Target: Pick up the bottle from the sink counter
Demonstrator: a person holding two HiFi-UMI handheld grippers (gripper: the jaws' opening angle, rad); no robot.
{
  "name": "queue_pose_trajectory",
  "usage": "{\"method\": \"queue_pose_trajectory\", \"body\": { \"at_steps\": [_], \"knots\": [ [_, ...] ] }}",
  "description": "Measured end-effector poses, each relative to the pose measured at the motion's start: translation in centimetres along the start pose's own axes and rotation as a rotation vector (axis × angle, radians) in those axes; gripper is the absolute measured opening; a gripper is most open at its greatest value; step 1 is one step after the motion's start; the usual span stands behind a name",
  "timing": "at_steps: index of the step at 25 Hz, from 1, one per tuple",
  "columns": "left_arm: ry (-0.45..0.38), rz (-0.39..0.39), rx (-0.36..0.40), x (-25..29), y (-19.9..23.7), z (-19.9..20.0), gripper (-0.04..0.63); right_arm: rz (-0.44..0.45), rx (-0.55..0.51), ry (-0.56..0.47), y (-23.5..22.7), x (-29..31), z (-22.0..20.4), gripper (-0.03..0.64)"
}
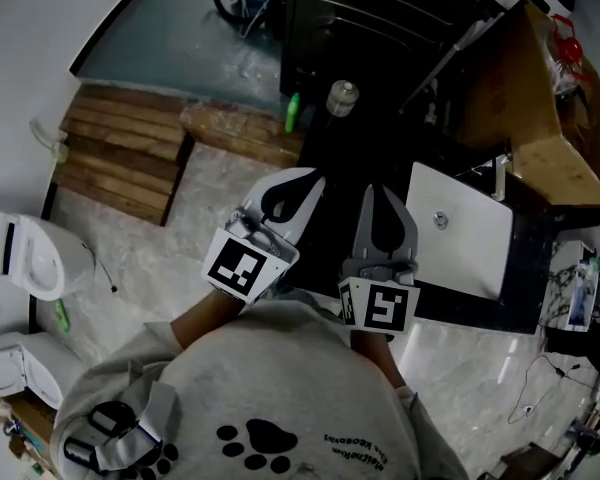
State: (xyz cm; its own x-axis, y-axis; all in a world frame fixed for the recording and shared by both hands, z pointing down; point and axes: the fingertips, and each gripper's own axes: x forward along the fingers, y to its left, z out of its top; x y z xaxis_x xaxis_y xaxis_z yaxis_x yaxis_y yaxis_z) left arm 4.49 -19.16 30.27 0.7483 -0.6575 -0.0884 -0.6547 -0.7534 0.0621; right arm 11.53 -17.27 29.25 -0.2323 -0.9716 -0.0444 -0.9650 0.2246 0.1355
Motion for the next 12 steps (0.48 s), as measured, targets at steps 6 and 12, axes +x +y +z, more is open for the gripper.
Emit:
{"method": "queue_pose_trajectory", "body": {
  "at_steps": [6, 12],
  "knots": [
    [0.01, 0.039, 0.015, 2.6, 0.1, -0.6, 0.002, 0.046, 0.018, 0.006, -2.2, 1.3, -1.2, 0.002],
    [0.031, 0.065, 0.025, 3.9, 0.0, -1.4, 0.002, 0.076, 0.046, 0.013, -3.1, 1.9, -2.2, 0.002]
  ]
}}
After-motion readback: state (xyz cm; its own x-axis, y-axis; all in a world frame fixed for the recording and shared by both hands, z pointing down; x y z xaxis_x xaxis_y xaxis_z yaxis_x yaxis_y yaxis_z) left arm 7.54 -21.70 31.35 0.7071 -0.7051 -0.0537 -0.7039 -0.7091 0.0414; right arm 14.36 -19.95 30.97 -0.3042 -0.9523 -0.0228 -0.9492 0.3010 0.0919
